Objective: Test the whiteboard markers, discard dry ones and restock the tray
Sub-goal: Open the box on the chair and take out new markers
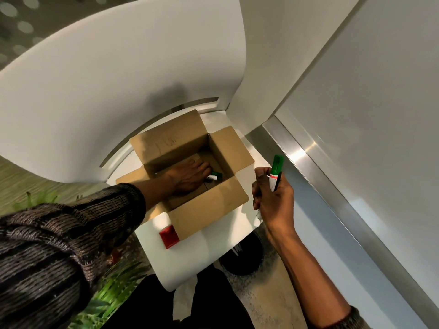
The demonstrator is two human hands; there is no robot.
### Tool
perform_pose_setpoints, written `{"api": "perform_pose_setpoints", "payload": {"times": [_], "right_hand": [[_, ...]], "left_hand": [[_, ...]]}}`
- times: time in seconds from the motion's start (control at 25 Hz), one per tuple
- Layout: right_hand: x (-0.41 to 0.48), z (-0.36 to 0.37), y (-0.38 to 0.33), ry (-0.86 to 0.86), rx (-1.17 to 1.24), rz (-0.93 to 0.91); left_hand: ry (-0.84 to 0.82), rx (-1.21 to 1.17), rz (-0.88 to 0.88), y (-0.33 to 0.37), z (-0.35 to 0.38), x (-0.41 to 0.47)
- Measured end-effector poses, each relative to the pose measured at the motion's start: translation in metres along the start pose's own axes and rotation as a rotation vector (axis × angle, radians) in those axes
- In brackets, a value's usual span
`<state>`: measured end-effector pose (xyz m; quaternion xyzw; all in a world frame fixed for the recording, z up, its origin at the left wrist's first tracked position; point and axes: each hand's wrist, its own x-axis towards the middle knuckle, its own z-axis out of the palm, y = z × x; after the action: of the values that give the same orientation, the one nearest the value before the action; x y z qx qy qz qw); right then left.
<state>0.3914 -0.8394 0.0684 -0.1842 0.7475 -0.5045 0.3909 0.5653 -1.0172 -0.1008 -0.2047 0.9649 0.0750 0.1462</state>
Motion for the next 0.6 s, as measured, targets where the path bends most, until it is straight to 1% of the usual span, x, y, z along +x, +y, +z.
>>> {"api": "perform_pose_setpoints", "payload": {"times": [0.08,0.2,0.36,0.52,0.6], "right_hand": [[-0.001,-0.001,-0.003,-0.003,0.017,-0.005],[-0.001,-0.001,-0.005,-0.038,0.102,0.011],[-0.003,-0.002,-0.011,-0.152,0.258,0.018],[0.002,-0.001,-0.024,-0.203,0.309,0.103],[-0.001,-0.004,-0.03,-0.231,0.363,0.129]], "left_hand": [[-0.056,-0.028,-0.018,0.004,-0.019,0.0],[0.026,-0.095,-0.058,0.008,-0.037,-0.005],[0.055,-0.227,-0.175,0.009,-0.073,-0.027],[0.096,-0.446,-0.366,0.012,-0.104,-0.052],[0.178,-0.57,-0.509,0.027,-0.123,-0.067]]}}
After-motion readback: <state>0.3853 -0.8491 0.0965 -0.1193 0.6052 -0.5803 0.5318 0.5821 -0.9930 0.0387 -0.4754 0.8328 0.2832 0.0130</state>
